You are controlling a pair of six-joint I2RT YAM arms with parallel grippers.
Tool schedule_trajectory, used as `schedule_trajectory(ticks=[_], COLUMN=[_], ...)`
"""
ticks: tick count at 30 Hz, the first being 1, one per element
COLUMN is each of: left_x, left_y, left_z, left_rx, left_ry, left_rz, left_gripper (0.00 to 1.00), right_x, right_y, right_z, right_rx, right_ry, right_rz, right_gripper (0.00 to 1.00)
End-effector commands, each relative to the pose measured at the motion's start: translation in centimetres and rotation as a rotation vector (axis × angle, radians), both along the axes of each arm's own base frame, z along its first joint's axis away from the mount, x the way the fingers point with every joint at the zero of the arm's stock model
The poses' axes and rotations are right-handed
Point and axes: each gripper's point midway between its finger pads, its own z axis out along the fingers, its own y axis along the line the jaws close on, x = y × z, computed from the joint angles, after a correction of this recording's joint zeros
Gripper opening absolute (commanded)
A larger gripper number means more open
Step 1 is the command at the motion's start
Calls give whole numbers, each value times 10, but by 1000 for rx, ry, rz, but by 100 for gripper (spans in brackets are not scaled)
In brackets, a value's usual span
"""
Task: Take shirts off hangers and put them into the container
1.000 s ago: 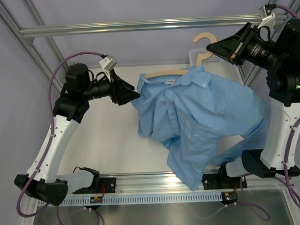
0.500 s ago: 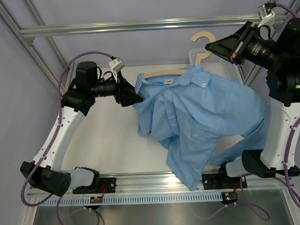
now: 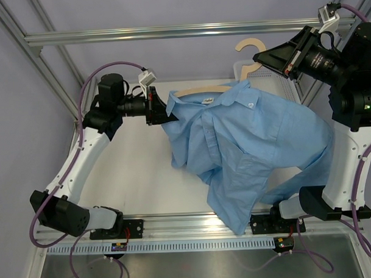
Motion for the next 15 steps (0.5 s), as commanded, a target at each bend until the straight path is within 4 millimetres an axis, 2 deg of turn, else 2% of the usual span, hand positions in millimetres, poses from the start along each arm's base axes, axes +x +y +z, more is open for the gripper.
schedule_trajectory(ticks=[1, 2, 5, 6, 9, 12, 15], left_x=[3, 14, 29, 47, 63, 61, 44], left_y=[-5, -3, 8, 20, 44, 54, 45], left_z=[16, 16, 11, 6, -6, -21, -28], left_rx=[-57, -40, 29, 68, 105, 151, 111], left_ry=[-19, -20, 8, 15, 99, 196, 281], left_rz=[-32, 40, 174, 298, 447, 499, 436], left_gripper=[6, 0, 0, 0, 0, 0, 0], right_x=[-18, -19, -19, -23, -21, -20, -19], right_y=[3, 3, -1, -2, -10, -17, -22], right_z=[18, 16, 12, 14, 12, 18, 30], right_rx=[32, 30, 8, -4, -43, -44, -29], right_ry=[-50, -43, -34, -52, -74, -115, -172], right_rz=[32, 30, -1, -15, -75, -137, -183], right_gripper=[0, 0, 0, 0, 0, 0, 0])
